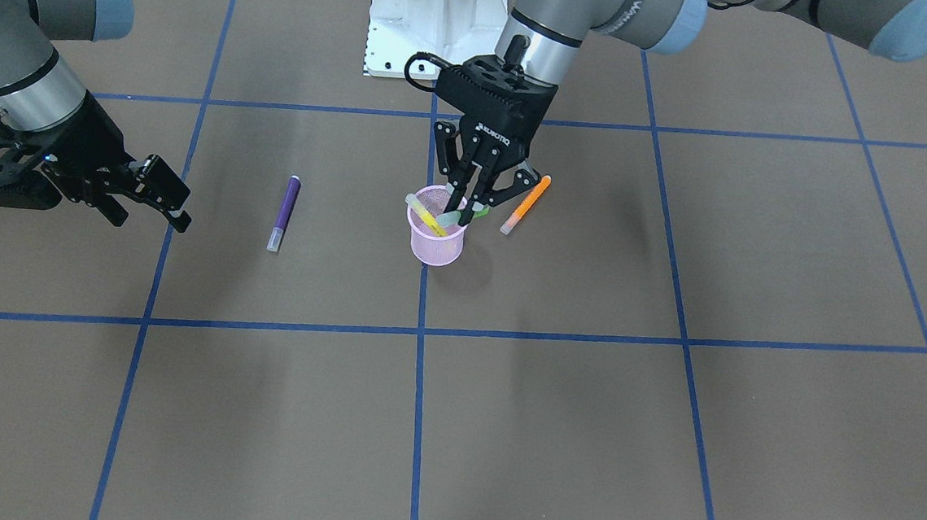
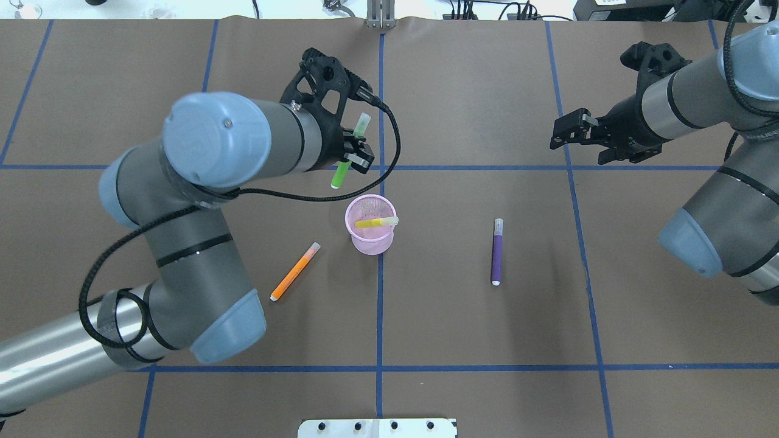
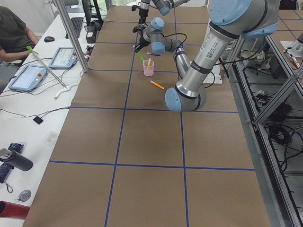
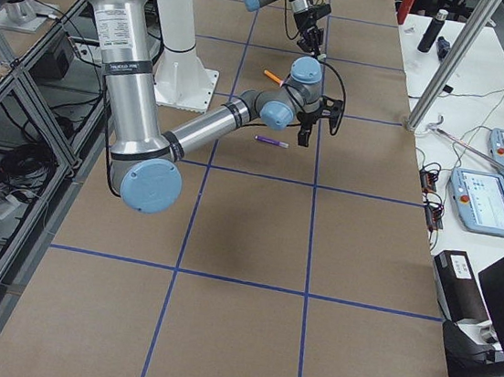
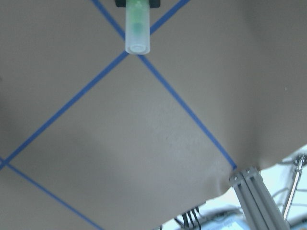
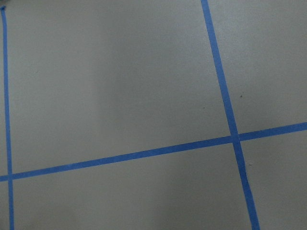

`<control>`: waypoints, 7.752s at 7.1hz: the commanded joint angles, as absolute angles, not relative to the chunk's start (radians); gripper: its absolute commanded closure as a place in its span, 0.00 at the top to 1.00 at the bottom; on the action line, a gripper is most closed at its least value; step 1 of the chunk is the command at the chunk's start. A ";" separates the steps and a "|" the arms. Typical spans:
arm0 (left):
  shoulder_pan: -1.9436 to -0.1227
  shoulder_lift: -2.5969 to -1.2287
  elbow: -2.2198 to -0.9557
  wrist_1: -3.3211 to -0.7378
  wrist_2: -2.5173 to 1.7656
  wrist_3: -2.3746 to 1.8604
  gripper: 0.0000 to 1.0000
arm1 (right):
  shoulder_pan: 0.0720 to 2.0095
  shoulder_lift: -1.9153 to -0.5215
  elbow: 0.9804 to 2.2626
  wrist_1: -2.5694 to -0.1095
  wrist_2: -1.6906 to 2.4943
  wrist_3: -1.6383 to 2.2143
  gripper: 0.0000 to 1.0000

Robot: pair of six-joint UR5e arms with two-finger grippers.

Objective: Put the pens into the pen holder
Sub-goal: 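Lift the green pen with the left gripper and carry it over the cup, then drop the green pen into the cup while the right arm approaches the purple pen, then lower the right gripper onto the purple pen and close it, then lift the purple pen with the right gripper toward the cup, then lower the purple pen into the cup and open the right gripper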

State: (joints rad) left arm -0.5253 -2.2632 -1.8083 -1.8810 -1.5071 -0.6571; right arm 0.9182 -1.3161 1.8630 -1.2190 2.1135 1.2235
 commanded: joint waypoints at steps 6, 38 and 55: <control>-0.437 -2.269 -1.724 -1.931 -1.431 -0.788 0.00 | 0.913 -1.312 1.848 -1.220 2.114 1.232 0.99; -0.617 -2.088 -1.922 -1.876 -1.732 -1.190 0.99 | 0.640 -1.166 1.623 -1.295 2.143 1.447 0.00; -0.635 -1.819 -2.048 -1.885 -1.756 -0.980 0.98 | 0.299 -0.904 1.812 -1.391 1.092 1.443 0.00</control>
State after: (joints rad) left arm -0.6351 -1.8193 -2.0501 -1.8853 -1.7564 -0.9804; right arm 0.3182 -0.9192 1.8233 -1.3919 1.1219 1.4408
